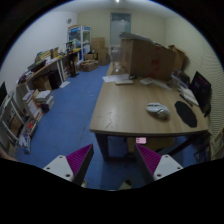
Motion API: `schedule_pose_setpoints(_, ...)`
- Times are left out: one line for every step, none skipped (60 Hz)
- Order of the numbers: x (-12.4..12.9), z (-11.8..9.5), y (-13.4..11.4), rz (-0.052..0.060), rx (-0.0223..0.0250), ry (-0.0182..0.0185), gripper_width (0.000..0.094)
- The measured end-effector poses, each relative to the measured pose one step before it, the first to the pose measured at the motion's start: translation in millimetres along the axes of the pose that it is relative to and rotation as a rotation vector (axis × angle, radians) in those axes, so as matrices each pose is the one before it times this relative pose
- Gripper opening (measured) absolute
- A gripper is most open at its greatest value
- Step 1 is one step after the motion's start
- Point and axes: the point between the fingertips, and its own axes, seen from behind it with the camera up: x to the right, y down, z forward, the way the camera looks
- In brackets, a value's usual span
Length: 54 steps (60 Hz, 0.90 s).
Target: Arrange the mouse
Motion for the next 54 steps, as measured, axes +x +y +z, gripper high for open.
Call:
schedule_pose_setpoints(-7.09, 0.95, 0.97, -0.0008, 0.01386, 0.01212, 0.0856)
schedule_pose_setpoints(-16.67, -6.82, -3.08, 0.0002, 0.00999, 0.02016, 0.0858)
schedule_pose_setpoints(2.27, 0.71, -2.58, 0.0000, 0.01079, 0.01063, 0.0859)
schedule_pose_setpoints(1.45, -0.31, -2.43, 0.0014, 0.00831, 0.01076, 0.0854)
schedule_pose_setpoints(2.91, 0.38, -1.84, 0.0025, 0.00581, 0.01001, 0.0854)
schedule_pose_setpoints(3.28, 0.84, -1.36, 0.0029, 0.00374, 0.00974, 0.0856)
schedule_pose_setpoints(23.93, 7.84, -0.95, 0.0031, 0.00261, -0.00032, 0.0851)
schedule_pose_setpoints(6.00, -0.38, -0.84, 0.0036, 0.00067, 0.00915, 0.0854)
schedule_pose_setpoints(6.62, 6.20, 1.86, 0.0034, 0.00494, 0.00734, 0.0856)
schedule_pose_setpoints(6.47, 0.42, -0.96, 0.0037, 0.00044, 0.00580, 0.0852)
schedule_pose_setpoints(10.47, -2.36, -2.85, 0.0034, -0.00189, 0.00419, 0.0854)
schedule_pose_setpoints(6.19, 3.00, -0.53, 0.0024, 0.00079, 0.00440, 0.0857)
schedule_pose_setpoints(5.71, 3.12, -0.49, 0.0014, 0.00053, 0.00440, 0.0855)
schedule_pose_setpoints(6.28, 2.91, -0.44, 0.0004, 0.00108, 0.00505, 0.0855)
schedule_pose_setpoints(6.72, 3.39, -0.54, -0.0012, 0.00170, 0.00532, 0.0858)
schedule_pose_setpoints(6.67, 4.08, -0.39, -0.0024, 0.00170, 0.00543, 0.0857)
schedule_pose_setpoints(6.95, 3.92, -0.25, -0.0044, 0.00263, 0.00548, 0.0852)
schedule_pose_setpoints(6.80, 3.99, -0.07, -0.0053, 0.00282, 0.00537, 0.0857)
schedule_pose_setpoints(9.12, 11.16, 1.87, -0.0070, 0.00629, 0.00449, 0.0856)
schedule_pose_setpoints(8.14, 4.13, -0.05, -0.0084, 0.00220, 0.00427, 0.0855)
schedule_pose_setpoints(12.28, 3.47, -0.88, -0.0097, -0.00154, -0.00044, 0.0856)
schedule_pose_setpoints(7.49, 4.88, 0.90, -0.0111, 0.00020, -0.00075, 0.0848)
schedule_pose_setpoints(6.45, 4.83, 1.33, -0.0107, -0.00074, -0.00351, 0.0855)
schedule_pose_setpoints(5.72, 4.57, 1.14, -0.0095, -0.00072, -0.00551, 0.0854)
schedule_pose_setpoints(5.25, 4.17, 0.87, -0.0076, -0.00066, -0.00712, 0.0851)
schedule_pose_setpoints(0.10, 7.21, 1.49, -0.0072, 0.00248, -0.00592, 0.0854)
schedule_pose_setpoints(7.10, 2.84, 0.07, -0.0053, -0.00168, -0.01106, 0.0855)
schedule_pose_setpoints(4.05, 4.21, 0.21, -0.0053, 0.00042, -0.00903, 0.0852)
schedule_pose_setpoints(4.26, 4.31, -0.33, -0.0045, 0.00147, -0.00747, 0.0855)
schedule_pose_setpoints(4.38, 4.48, -1.09, -0.0032, 0.00386, -0.00598, 0.0855)
schedule_pose_setpoints(4.46, 4.79, -1.20, -0.0015, 0.00356, -0.00442, 0.0851)
schedule_pose_setpoints(4.45, 4.48, -1.46, -0.0005, 0.00308, -0.00467, 0.0854)
schedule_pose_setpoints(4.14, 4.77, -1.28, 0.0006, 0.00180, -0.00529, 0.0857)
schedule_pose_setpoints(3.28, 5.50, -0.67, 0.0012, 0.00132, -0.00635, 0.0850)
schedule_pose_setpoints(3.13, 4.06, -1.10, 0.0028, -0.00013, -0.00667, 0.0854)
schedule_pose_setpoints(3.39, 5.04, -2.27, 0.0018, 0.00157, -0.00656, 0.0857)
schedule_pose_setpoints(2.99, 4.38, -2.64, 0.0030, 0.00501, -0.00594, 0.0855)
schedule_pose_setpoints(3.26, 4.26, -3.60, 0.0024, 0.00816, -0.00562, 0.0858)
schedule_pose_setpoints(2.42, 3.66, -4.14, 0.0017, 0.01127, -0.00534, 0.0859)
schedule_pose_setpoints(2.37, 4.04, -3.86, 0.0004, 0.01085, -0.00542, 0.0847)
schedule_pose_setpoints(1.70, 3.79, -2.95, -0.0001, 0.00777, -0.00610, 0.0849)
schedule_pose_setpoints(-0.42, 4.68, -2.59, -0.0008, 0.00571, -0.00819, 0.0850)
schedule_pose_setpoints(0.17, 3.05, -1.68, -0.0011, 0.00310, -0.01063, 0.0844)
schedule_pose_setpoints(-1.60, 4.45, -0.75, -0.0020, 0.00184, -0.01296, 0.0840)
schedule_pose_setpoints(-0.40, 3.08, -1.10, -0.0023, -0.00056, -0.01430, 0.0838)
schedule_pose_setpoints(-1.05, 3.74, -0.57, -0.0035, -0.00067, -0.01399, 0.0838)
schedule_pose_setpoints(-1.03, 3.71, -0.76, -0.0045, -0.00093, -0.01164, 0.0841)
schedule_pose_setpoints(0.14, 3.72, -0.22, -0.0050, -0.00130, -0.00683, 0.0841)
schedule_pose_setpoints(0.73, 3.44, 0.10, -0.0058, -0.00321, -0.00465, 0.0842)
schedule_pose_setpoints(1.29, 3.45, 0.13, -0.0053, -0.00374, -0.00239, 0.0845)
schedule_pose_setpoints(0.49, 2.62, -0.15, -0.0058, -0.00290, -0.00522, 0.0871)
schedule_pose_setpoints(-2.03, 3.38, -4.06, 0.0055, 0.01596, -0.00805, 0.0850)
schedule_pose_setpoints(2.96, 2.54, -2.23, 0.0043, 0.00196, -0.00036, 0.0843)
schedule_pose_setpoints(0.16, 2.20, -0.29, 0.0024, -0.00150, -0.00065, 0.0855)
